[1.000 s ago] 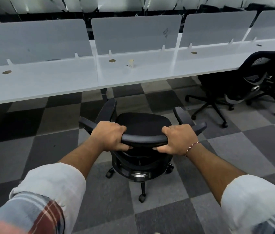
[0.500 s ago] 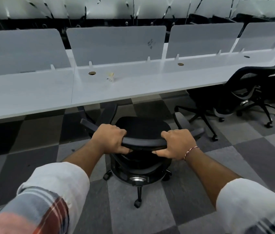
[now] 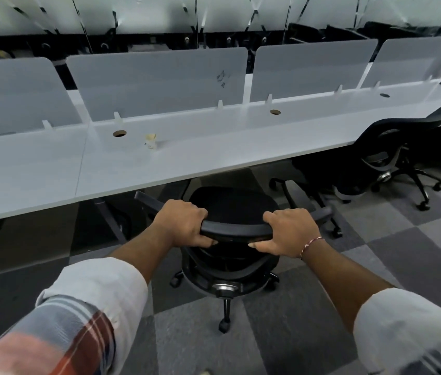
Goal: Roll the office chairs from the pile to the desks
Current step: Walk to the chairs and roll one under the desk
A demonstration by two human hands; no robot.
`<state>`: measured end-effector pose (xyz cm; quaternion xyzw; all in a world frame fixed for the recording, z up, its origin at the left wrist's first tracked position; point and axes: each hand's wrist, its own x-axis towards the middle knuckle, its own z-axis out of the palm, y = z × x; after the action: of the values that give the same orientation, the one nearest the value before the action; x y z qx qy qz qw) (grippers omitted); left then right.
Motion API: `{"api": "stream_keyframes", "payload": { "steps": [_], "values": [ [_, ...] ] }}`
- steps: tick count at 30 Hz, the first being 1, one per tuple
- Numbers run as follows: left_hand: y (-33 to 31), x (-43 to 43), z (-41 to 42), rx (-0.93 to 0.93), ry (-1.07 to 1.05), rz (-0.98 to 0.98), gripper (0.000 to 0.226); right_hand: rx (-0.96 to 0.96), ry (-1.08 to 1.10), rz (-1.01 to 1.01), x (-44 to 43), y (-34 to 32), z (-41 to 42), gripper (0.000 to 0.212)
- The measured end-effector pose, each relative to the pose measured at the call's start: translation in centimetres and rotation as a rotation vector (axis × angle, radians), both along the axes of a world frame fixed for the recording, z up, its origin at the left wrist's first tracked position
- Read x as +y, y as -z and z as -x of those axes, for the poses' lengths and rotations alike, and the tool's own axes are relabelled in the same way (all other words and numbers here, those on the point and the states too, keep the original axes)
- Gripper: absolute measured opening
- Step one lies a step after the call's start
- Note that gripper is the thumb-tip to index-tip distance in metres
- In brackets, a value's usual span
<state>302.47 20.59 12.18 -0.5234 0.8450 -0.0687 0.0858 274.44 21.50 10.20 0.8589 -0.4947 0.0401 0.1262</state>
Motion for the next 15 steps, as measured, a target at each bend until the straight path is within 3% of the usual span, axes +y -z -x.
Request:
{"api": "stream_keyframes", "payload": {
  "steps": [15],
  "values": [
    [0.2, -6.7, 8.8, 0.012, -0.056, 0.01, 0.056, 0.009, -0.086, 0.035, -9.4, 0.6, 8.6, 0.065]
  ]
}}
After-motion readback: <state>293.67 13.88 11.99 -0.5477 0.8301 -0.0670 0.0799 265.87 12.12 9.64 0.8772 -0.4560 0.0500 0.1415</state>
